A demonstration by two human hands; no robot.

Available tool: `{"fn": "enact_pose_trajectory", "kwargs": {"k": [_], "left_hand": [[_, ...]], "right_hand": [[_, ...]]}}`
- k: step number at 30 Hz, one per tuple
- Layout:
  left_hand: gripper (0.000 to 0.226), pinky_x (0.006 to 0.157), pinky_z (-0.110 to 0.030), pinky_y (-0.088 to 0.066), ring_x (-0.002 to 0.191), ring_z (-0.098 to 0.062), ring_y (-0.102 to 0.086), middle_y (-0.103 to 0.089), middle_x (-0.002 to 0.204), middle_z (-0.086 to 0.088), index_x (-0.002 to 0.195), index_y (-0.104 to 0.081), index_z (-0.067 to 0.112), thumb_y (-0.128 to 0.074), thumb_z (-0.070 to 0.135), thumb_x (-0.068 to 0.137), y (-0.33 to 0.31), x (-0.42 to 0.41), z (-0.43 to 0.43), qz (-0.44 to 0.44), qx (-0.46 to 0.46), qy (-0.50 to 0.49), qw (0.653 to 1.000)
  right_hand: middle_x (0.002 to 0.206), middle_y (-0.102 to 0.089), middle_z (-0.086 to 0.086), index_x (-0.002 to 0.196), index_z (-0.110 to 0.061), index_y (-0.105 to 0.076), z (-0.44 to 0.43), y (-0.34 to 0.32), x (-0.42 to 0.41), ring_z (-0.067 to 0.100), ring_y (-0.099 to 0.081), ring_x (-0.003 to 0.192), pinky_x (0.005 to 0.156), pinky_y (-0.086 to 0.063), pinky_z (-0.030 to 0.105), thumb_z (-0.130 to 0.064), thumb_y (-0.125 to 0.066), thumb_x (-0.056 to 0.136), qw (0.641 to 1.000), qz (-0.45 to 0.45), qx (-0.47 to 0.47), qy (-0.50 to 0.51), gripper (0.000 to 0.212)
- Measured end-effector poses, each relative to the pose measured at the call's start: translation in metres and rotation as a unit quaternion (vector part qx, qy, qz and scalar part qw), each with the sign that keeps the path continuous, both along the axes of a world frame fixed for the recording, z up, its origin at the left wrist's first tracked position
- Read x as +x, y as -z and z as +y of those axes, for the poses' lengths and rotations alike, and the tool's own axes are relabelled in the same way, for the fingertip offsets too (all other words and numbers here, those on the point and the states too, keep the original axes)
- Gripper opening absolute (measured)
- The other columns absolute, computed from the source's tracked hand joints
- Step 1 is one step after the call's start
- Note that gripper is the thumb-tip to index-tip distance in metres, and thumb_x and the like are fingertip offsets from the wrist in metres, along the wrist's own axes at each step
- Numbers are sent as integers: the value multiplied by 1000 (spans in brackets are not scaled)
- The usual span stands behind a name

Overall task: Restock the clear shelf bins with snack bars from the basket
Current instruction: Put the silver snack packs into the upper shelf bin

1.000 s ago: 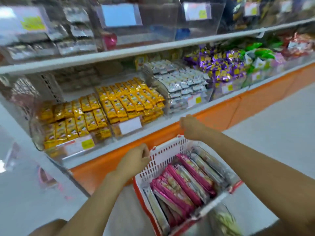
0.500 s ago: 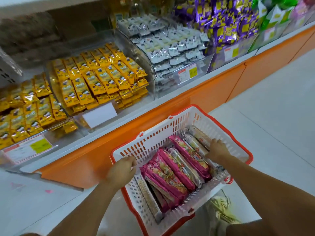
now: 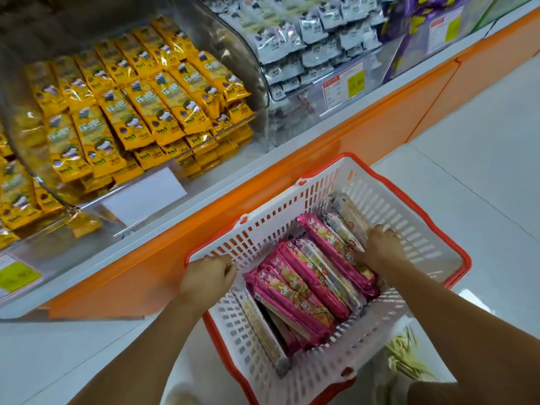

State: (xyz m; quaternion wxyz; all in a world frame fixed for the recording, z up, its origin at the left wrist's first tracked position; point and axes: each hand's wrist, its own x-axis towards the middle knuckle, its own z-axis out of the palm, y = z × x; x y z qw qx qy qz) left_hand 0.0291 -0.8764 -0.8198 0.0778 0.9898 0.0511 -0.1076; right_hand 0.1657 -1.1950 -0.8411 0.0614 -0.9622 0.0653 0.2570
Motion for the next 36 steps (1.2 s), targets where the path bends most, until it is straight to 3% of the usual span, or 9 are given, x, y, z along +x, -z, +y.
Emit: {"fn": "enact_pose_trajectory", "kwargs": {"k": [4, 7, 12, 15, 21, 28, 30, 33, 36], "left_hand": [[31, 57, -26, -41, 66, -16, -61, -65, 72, 2, 77, -59, 20, -41, 34, 98, 2, 1, 0, -6, -6, -20, 1000], [32, 59, -26, -44, 67, -15, -62, -66, 74, 2, 78, -61, 20, -42, 35, 98, 1, 0, -1, -11, -8, -24, 1000], [32, 55, -24, -39, 65, -11, -60, -62, 70, 5, 76, -58, 21, -39, 35, 98, -1, 1, -2, -4, -1, -20, 1000], [31, 57, -23, -44, 67, -10, -60, -64, 76, 6, 80, -60, 20, -38, 34, 98, -1, 0, -3, 15, 13, -13, 1000], [21, 67, -24, -42, 90, -21, -62, -66, 97, -4, 94, -61, 14, -41, 18, 94, -9, -1, -16, 160, 82, 27, 983], [34, 53, -24, -28, 53, -12, -36, -35, 60, 0, 61, -40, 15, -54, 20, 91, -24, -2, -35, 275, -126, -72, 950], [36, 54, -25, -29, 53, -12, -33, -33, 61, -1, 62, -43, 14, -56, 27, 93, -35, -2, -36, 284, -194, -86, 935], [32, 63, -24, -42, 64, -11, -51, -53, 75, -4, 78, -60, 15, -55, 43, 92, -53, -3, -38, 283, -293, -94, 908], [52, 89, -26, -52, 102, -13, -63, -65, 115, -1, 118, -61, 14, -53, 55, 88, -68, -9, -45, 294, -429, -167, 838]], "right_hand": [[119, -59, 10, 121, -6, -57, -10, -4, 10, 26, -52, 115, 91, -46, 30, -59, -63, 82, 998, 67, -12, -18, 66], [129, -54, 15, 131, 2, -50, -12, -10, 13, 28, -52, 118, 94, -44, 31, -46, -65, 87, 990, 127, 66, 17, 67], [61, -54, -4, 73, -11, -55, -15, -12, 14, 3, -52, 45, 54, -40, 22, -36, -69, 86, 966, 179, 160, 95, 32], [75, -54, 7, 81, -4, -58, -17, -6, 2, 20, -55, 68, 62, -50, 30, -27, -73, 84, 937, 173, 239, 190, 27], [68, -54, 16, 79, 2, -56, -13, -1, -18, 30, -59, 66, 71, -57, 46, -5, -84, 67, 924, 161, 249, 241, 31], [54, -47, 7, 62, -6, -45, 11, -27, -39, 18, -47, 45, 36, -38, 18, -4, -68, 82, 955, 92, 211, 189, 31], [50, -45, 8, 56, -7, -43, 15, -30, -44, 19, -44, 43, 40, -36, 20, -4, -63, 82, 952, 53, 230, 195, 33], [55, -49, 11, 59, -1, -48, 18, -42, -52, 24, -49, 53, 56, -44, 33, 0, -65, 77, 904, 62, 321, 275, 25], [79, -64, 21, 90, 8, -62, 18, -64, -62, 24, -53, 60, 53, -47, 32, -8, -77, 73, 814, 135, 466, 321, 27]]}}
